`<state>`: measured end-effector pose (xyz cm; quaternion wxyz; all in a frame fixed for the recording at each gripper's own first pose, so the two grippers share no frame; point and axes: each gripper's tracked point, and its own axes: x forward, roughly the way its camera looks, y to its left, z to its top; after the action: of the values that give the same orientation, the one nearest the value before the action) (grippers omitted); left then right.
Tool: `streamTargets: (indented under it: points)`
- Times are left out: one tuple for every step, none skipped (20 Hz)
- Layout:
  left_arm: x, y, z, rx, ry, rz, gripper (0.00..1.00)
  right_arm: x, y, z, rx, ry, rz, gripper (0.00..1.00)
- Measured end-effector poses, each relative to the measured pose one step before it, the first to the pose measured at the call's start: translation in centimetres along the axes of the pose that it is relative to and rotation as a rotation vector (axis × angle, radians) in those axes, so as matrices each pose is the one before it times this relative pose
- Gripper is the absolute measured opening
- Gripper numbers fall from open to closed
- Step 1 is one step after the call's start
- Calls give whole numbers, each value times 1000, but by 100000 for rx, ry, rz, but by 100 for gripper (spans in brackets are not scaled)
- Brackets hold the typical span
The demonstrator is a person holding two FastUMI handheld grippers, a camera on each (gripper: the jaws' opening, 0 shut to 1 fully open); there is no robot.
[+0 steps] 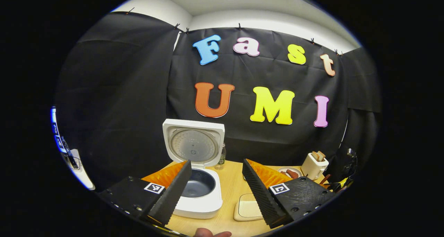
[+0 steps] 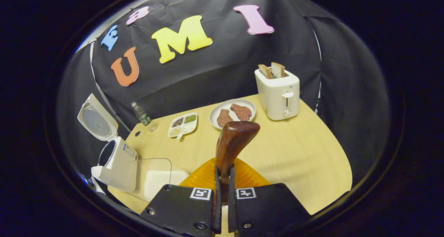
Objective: Close the left gripper, press the button to open the rice cooker; take a wooden spoon from the chopstick holder with the right hand, scoop a spoonful of rice and pour it into the rice cooker, then put the wooden spoon back into the chopstick holder.
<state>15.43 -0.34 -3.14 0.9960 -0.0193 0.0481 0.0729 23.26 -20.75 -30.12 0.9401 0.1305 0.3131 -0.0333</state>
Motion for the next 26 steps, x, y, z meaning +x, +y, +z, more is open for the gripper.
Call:
streamTargets:
  points:
    - [-37, 172, -49, -779, -467, -1327, 94, -999, 730, 1106, -1714, -2485, -1464, 11]
    - [-125, 378, -128, -409, -547, -1084, 94, -1013, 955, 925, -1753, -2090, -499, 11]
    - [-105, 353, 136, -445, -540, -1407, 94, -970, 1304, 1076, -1783, -2268, 8, 10]
    - [-29, 381, 16, -74, -336, -1103, 94, -746, 1579, 942, -2198, -2371, -265, 10]
    - [-84, 674, 64, 255, -394, -669, 94, -786, 1632, 898, -2573, -2292, 20, 10]
    - [-79, 859, 37, 321, -331, -204, 94, -182, 1951, 806, -2911, -2050, 731, 10]
    - [-199, 892, 140, 239, -25, 94, 94, -163, 2037, 532, -2740, -1443, 1706, 10]
    - [-349, 944, 47, 124, 170, 320, 94, -85, 2182, 110, -2052, -883, 2292, 10]
    - [-307, 1022, 45, 159, 147, 449, 94, 222, 2101, -89, -1380, -211, 2343, 10]
    - [-152, 1114, -23, 25, 196, 584, 94, 474, 1847, -460, -1277, 40, 1832, 9]
    - [-175, 865, 87, -124, 215, 573, 94, 573, 1485, -609, -2015, 427, 625, 10]
    - [33, 850, -159, -474, 646, 434, 94, 710, 1123, -945, -2266, 448, -330, 10]
    - [-123, 689, -276, -540, 1907, 560, 94, 815, 1030, -965, -2371, 745, -257, 10]
    - [-297, 745, -378, -214, 1155, 685, 94, 839, 1042, -1370, -2769, 1145, -80, 10]
    - [-274, 605, -130, 85, 242, 228, 94, 863, 974, -1288, -3910, 997, 147, 10]
    - [-250, 511, -9, 338, 293, 172, 94, 804, 717, -1102, -4873, 745, -833, 10]
    - [-45, 439, -74, 621, 842, 186, 94, 615, 363, -889, -5261, 307, -1960, 10]
    - [-215, 444, -305, 518, 963, 254, 94, 460, 364, -807, -4453, -192, -1799, 9]
    - [-24, 377, -19, 167, 324, 130, 94, 470, 335, -615, -3709, -334, -1814, 9]
    - [-29, 219, 115, -331, 231, 178, 94, 463, 192, -607, -3673, -280, -1993, 9]
    - [-103, 232, 4, -522, -25, 46, 94, 444, 107, -582, -3719, -128, -2119, 9]
    - [-225, 337, -128, -341, 60, 137, 94, 439, 292, -750, -3253, 368, -1642, 9]
    - [-178, 363, -113, -45, 105, 268, 94, 424, 263, -600, -1972, 663, -1056, 10]
    - [-28, 400, -255, 131, 232, 519, 94, 202, 165, -417, -774, 544, -771, 10]
    - [-75, 483, -91, 152, 229, 705, 94, 212, 320, 0, -474, -118, -470, 10]
    - [-110, 523, -178, -114, 469, 763, 94, 259, 202, -23, 503, 330, 158, 10]
